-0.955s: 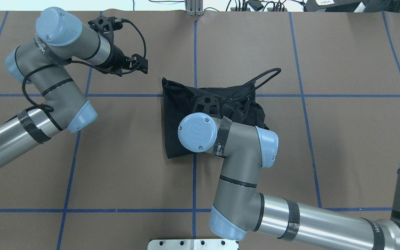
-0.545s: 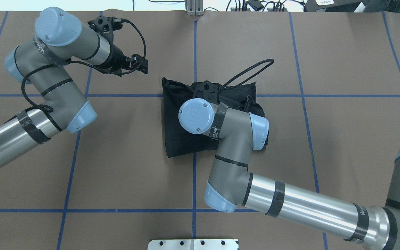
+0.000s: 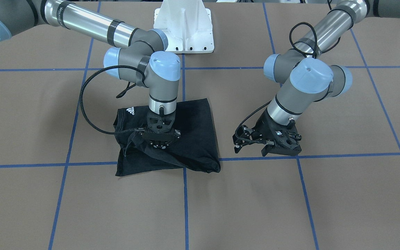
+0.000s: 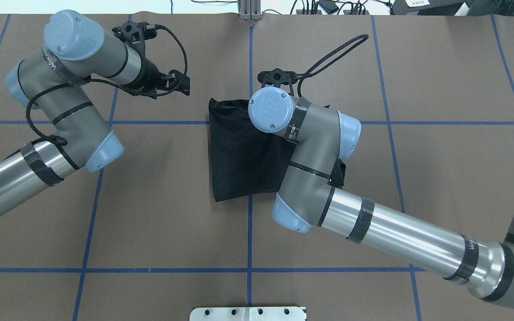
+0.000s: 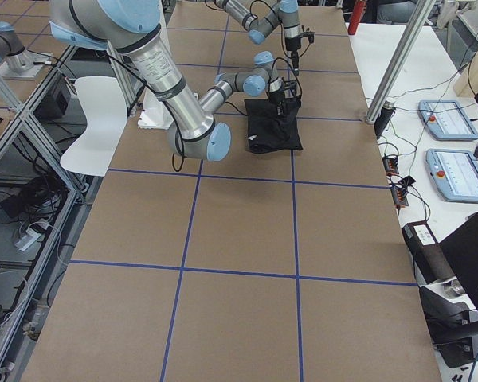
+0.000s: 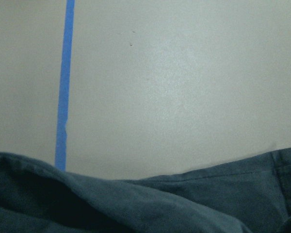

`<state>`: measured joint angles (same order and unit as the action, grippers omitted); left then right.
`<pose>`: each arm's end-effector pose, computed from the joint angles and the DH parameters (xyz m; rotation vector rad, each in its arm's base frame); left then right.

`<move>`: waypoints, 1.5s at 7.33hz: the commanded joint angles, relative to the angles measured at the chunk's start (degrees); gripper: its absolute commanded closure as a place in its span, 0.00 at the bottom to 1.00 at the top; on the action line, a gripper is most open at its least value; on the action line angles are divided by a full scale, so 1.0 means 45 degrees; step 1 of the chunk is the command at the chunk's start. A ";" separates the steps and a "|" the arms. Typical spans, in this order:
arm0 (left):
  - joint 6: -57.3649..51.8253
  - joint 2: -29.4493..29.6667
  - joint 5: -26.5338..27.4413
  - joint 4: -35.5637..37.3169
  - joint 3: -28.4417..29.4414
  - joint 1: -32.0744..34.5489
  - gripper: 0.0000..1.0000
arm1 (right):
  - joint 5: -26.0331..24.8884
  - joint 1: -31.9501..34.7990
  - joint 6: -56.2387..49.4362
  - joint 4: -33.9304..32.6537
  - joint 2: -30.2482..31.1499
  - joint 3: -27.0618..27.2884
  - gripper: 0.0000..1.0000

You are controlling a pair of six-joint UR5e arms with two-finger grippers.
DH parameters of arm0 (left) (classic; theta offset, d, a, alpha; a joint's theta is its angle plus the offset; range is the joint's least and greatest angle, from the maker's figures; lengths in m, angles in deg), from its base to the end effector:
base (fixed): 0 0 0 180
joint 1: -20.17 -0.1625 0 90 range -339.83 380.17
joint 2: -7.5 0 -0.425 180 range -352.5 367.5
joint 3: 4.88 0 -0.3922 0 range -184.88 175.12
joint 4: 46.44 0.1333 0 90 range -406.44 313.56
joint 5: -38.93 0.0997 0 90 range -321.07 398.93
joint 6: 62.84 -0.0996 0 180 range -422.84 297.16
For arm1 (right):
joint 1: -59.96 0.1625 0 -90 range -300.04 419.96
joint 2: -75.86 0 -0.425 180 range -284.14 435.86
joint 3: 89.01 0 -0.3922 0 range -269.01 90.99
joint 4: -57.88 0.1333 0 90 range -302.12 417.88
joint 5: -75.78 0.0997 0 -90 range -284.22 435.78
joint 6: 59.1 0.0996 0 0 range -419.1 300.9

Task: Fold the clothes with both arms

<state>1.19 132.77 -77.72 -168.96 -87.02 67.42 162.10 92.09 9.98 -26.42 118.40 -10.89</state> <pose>0.4240 -0.5893 0.2873 0.2730 1.0727 -0.0896 -0.5800 -0.5292 0.2306 0.3773 -0.6182 0.2102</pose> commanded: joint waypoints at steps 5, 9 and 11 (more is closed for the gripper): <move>0.0011 -0.0005 0.0003 0.0020 -0.0029 0.0008 0.00 | 0.1089 0.2350 -0.2558 0.0139 -0.0330 -0.0660 1.00; -0.0222 -0.0781 0.0022 0.0602 -0.1039 0.0124 0.00 | 0.3760 0.2917 -0.2578 0.0003 -0.0275 -0.0486 0.00; -0.3039 -0.1194 0.0099 0.4645 -0.3103 0.0729 0.00 | 0.5033 0.3618 -0.3178 -0.1257 0.1046 0.1221 0.00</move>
<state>-4.98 128.87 -77.58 -158.75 -95.10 69.38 181.44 106.49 -2.36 -28.16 119.45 -10.57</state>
